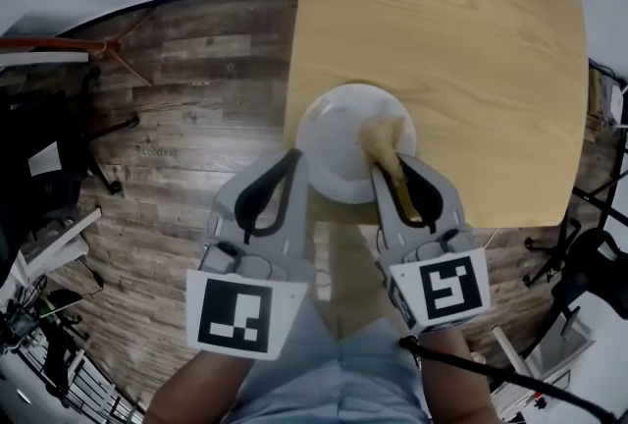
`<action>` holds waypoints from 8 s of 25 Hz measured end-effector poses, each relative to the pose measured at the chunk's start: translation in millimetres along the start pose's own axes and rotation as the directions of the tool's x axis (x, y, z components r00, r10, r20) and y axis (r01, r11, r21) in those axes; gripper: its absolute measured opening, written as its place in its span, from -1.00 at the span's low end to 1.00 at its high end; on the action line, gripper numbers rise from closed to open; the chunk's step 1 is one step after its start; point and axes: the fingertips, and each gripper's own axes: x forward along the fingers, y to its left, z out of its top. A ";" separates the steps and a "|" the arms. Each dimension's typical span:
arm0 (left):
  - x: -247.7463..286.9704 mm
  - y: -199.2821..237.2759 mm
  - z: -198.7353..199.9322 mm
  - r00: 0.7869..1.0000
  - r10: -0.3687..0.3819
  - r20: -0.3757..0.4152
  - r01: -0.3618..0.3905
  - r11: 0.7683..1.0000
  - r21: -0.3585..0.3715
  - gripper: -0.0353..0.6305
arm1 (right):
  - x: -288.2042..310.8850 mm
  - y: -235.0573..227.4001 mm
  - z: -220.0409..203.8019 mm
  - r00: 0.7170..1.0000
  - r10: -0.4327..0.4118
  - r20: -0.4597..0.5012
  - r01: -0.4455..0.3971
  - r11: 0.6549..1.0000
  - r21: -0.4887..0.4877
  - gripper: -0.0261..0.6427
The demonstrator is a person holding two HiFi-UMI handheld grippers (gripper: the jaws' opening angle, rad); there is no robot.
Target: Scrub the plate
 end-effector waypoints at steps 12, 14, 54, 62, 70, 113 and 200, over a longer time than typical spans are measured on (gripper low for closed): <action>26.3 14.0 -30.8 0.993 -0.069 -0.101 0.051 0.984 -0.172 -0.60 | 14.3 3.5 -14.6 0.999 0.032 -0.024 -0.032 0.999 -0.027 -0.71; 26.7 21.7 -33.0 0.993 -0.055 -0.101 0.038 0.986 -0.161 -0.60 | 13.8 4.2 -15.9 0.999 0.039 -0.036 -0.040 0.999 -0.031 -0.71; 36.5 -9.3 -4.0 0.976 -0.145 -0.163 0.131 0.987 -0.095 -0.68 | 27.1 -24.7 18.1 0.974 -0.096 -0.204 0.063 0.984 -0.164 -0.71; 36.8 -8.1 -0.7 0.975 -0.157 -0.159 0.140 0.984 -0.112 -0.69 | 30.2 4.1 24.8 0.974 -0.043 -0.224 -0.019 0.964 -0.266 -0.71; 35.5 -5.3 -2.6 0.976 -0.154 -0.151 0.137 0.983 -0.120 -0.71 | 24.3 27.7 16.6 0.979 0.028 -0.202 -0.085 0.957 -0.279 -0.71; 41.3 -5.2 -1.9 0.972 -0.146 -0.186 0.158 0.986 0.047 -0.70 | -24.7 -39.7 -41.7 0.939 -0.097 -0.330 0.035 0.981 -0.190 -0.71; 39.4 2.5 -1.3 0.976 -0.144 -0.165 0.151 0.988 0.032 -0.71 | -1.0 22.9 -29.3 0.922 0.026 -0.387 -0.133 0.958 -0.253 -0.71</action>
